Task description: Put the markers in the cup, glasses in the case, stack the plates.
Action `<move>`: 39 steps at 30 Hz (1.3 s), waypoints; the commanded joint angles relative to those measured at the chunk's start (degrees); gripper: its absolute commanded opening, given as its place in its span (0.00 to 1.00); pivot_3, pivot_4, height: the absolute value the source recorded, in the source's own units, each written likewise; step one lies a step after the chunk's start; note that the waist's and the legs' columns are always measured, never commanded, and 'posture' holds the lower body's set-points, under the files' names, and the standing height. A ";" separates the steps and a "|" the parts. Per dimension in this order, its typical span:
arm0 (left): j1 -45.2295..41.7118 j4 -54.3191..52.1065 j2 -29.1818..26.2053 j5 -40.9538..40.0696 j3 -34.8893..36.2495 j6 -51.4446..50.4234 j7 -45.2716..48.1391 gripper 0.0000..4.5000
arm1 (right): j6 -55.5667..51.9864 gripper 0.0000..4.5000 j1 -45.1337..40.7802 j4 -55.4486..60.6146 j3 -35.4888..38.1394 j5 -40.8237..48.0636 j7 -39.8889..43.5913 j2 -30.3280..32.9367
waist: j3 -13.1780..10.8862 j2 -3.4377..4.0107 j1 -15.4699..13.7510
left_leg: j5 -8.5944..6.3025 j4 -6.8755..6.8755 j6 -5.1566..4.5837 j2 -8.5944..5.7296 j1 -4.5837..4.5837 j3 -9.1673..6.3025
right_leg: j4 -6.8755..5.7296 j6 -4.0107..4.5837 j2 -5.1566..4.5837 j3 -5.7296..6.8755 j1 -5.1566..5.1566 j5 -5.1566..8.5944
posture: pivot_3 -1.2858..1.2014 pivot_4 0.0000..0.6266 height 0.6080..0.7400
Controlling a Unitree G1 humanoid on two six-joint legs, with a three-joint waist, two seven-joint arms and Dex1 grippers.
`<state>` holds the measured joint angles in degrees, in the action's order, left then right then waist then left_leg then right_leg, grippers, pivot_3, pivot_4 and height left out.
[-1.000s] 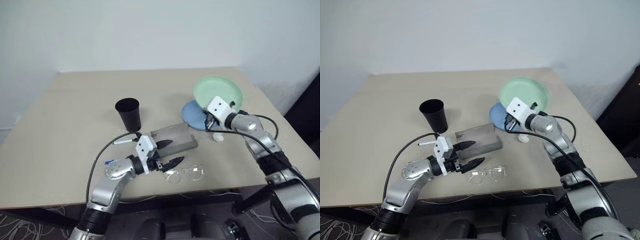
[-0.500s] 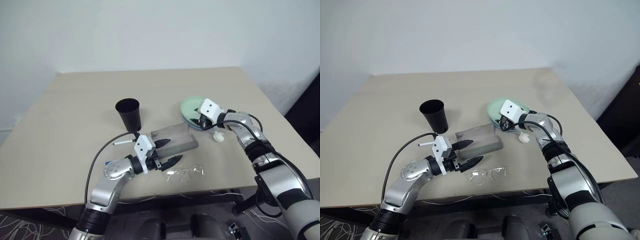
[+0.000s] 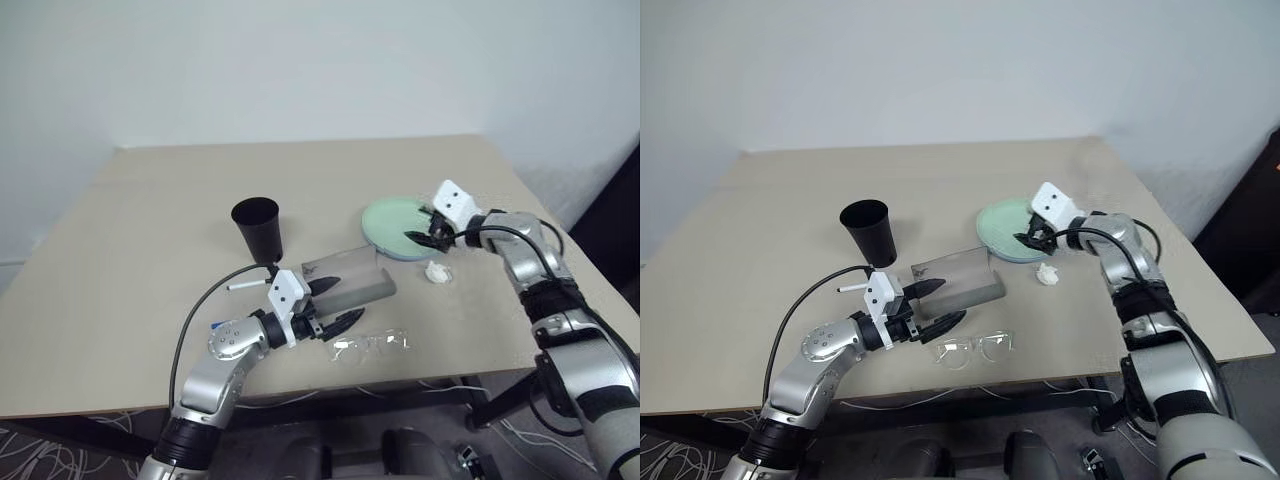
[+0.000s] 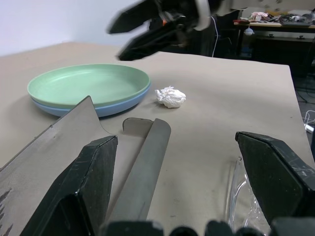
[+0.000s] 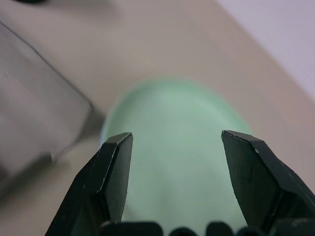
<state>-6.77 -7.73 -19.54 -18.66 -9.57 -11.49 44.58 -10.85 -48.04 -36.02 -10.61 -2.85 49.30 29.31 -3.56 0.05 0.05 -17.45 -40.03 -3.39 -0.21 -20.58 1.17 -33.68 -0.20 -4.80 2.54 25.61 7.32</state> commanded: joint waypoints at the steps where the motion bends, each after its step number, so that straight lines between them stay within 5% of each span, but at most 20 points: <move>1: -0.74 -1.64 0.21 0.29 0.37 1.50 -0.13 0.91 | -10.54 0.78 0.73 8.45 3.15 3.71 2.75 2.25 | 0.00 0.00 0.01 | 0.00 0.00 0.00 -0.01 0.00 0.00 | -0.01 0.00 0.00 0.00 0.01 0.00 | 0.52 0.00 0.85; 5: -1.47 -0.24 0.60 0.31 0.13 1.98 0.22 0.91 | -21.10 0.99 4.01 15.66 4.78 6.37 4.98 5.11 | 0.01 0.01 -0.01 | 0.00 -0.01 0.01 -0.02 0.03 0.00 | -0.05 0.00 0.03 0.02 0.00 0.00 | 0.52 0.00 0.85; 14: -2.28 0.91 1.28 0.52 -0.54 2.62 0.84 0.91 | -32.01 0.99 7.30 17.11 4.83 8.81 2.60 4.23 | 0.00 0.00 -0.01 | 0.00 -0.17 0.00 -0.03 0.01 0.07 | -0.06 0.00 0.03 0.01 -0.02 0.00 | 0.52 0.00 0.85; 27: -1.53 -0.22 0.33 0.79 0.19 2.17 0.92 0.91 | -25.74 0.99 6.42 6.78 0.92 4.52 -4.00 -0.34 | 0.01 0.00 0.02 | 0.00 -0.18 -0.01 -0.12 -0.04 0.06 | -0.04 -0.01 0.07 -0.09 -0.01 0.00 | 0.52 0.00 0.85; 32: -1.23 -0.42 0.14 0.80 0.27 2.18 0.62 0.91 | -25.22 0.73 6.08 6.78 0.78 3.98 -3.49 0.42 | 0.01 0.00 0.02 | 0.00 -0.18 -0.01 -0.11 -0.02 0.05 | -0.05 -0.01 0.07 -0.10 -0.01 0.00 | 0.52 0.00 0.85; 39: -1.34 -0.10 0.15 1.02 0.03 2.49 0.57 0.91 | -25.06 0.16 6.68 9.05 0.86 4.46 -1.60 1.22 | 0.01 0.00 0.02 | 0.01 -0.18 -0.02 -0.11 -0.01 0.06 | -0.06 -0.01 0.08 -0.10 -0.02 -0.01 | 0.52 0.00 0.85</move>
<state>-7.41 -6.08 -19.25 -17.70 -10.14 -9.97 45.12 -37.18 -39.93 -29.85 -10.41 1.55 47.10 29.22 -3.56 0.05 0.07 -17.44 -40.21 -3.41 -0.32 -20.59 1.22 -33.74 -0.22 -4.72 2.44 25.59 7.32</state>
